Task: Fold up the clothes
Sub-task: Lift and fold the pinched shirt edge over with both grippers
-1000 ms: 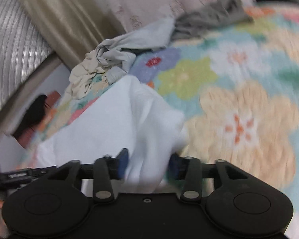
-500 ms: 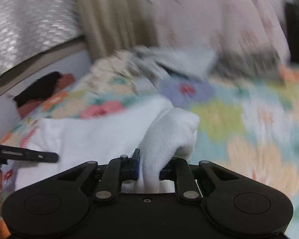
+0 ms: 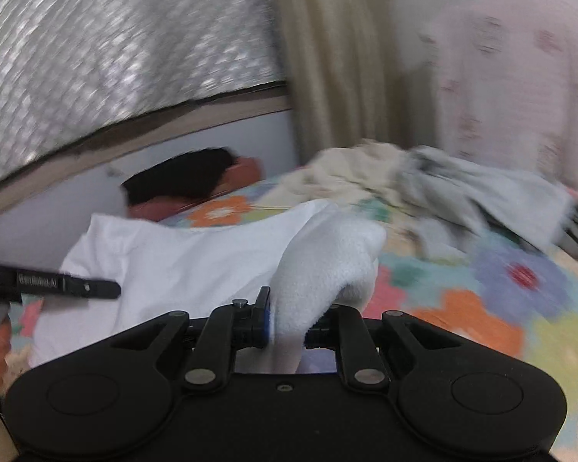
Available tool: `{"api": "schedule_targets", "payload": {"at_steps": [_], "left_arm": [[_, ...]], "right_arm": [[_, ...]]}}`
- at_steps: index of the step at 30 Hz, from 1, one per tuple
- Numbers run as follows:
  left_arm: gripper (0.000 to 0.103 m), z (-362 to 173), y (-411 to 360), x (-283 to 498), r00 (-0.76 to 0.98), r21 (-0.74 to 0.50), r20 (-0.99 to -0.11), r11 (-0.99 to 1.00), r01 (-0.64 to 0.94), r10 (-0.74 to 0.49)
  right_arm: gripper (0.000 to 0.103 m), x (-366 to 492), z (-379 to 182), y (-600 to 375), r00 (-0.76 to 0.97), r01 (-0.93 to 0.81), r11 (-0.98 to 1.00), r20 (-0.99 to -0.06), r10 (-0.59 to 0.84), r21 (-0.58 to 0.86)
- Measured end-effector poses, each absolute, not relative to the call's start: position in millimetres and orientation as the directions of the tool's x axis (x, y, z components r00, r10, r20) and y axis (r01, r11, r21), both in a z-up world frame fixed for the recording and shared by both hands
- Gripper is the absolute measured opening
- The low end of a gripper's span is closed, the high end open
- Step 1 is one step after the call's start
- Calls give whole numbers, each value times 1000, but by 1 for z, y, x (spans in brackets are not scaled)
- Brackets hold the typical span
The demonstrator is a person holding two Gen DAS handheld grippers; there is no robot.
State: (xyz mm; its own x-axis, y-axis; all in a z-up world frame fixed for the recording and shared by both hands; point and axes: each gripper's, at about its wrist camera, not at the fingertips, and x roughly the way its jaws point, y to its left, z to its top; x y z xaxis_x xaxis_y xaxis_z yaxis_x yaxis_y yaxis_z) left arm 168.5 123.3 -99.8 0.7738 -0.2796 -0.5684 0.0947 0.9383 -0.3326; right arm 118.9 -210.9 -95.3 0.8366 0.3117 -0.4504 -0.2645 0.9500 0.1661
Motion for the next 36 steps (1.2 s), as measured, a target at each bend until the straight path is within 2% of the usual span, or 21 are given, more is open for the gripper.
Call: {"api": "schedule_targets", "payload": {"at_steps": [9, 20, 29, 31, 33, 35, 36], "left_arm": [[15, -106, 174, 186, 809, -305, -571, 951, -50, -140], [15, -100, 170, 196, 839, -268, -535, 962, -57, -100], [15, -107, 178, 219, 872, -356, -484, 926, -125, -69], [16, -119, 179, 225, 853, -332, -521, 927, -173, -27], [18, -138, 180, 238, 794, -278, -608, 931, -237, 20], [25, -169, 184, 261, 665, -202, -746, 939, -279, 37], [32, -181, 189, 268, 632, -214, -775, 932, -294, 22]], "right_arm": [[16, 175, -91, -148, 790, -387, 909, -454, 412, 153], [16, 206, -91, -134, 789, -384, 914, -468, 399, 132], [16, 273, -102, -125, 778, -390, 917, -499, 380, 91], [17, 291, -116, -122, 739, -388, 913, -549, 391, 127], [18, 306, -133, -119, 685, -392, 905, -605, 407, 165], [24, 308, -157, -115, 653, -370, 913, -651, 387, 172], [30, 306, -167, -114, 654, -353, 920, -658, 372, 170]]}}
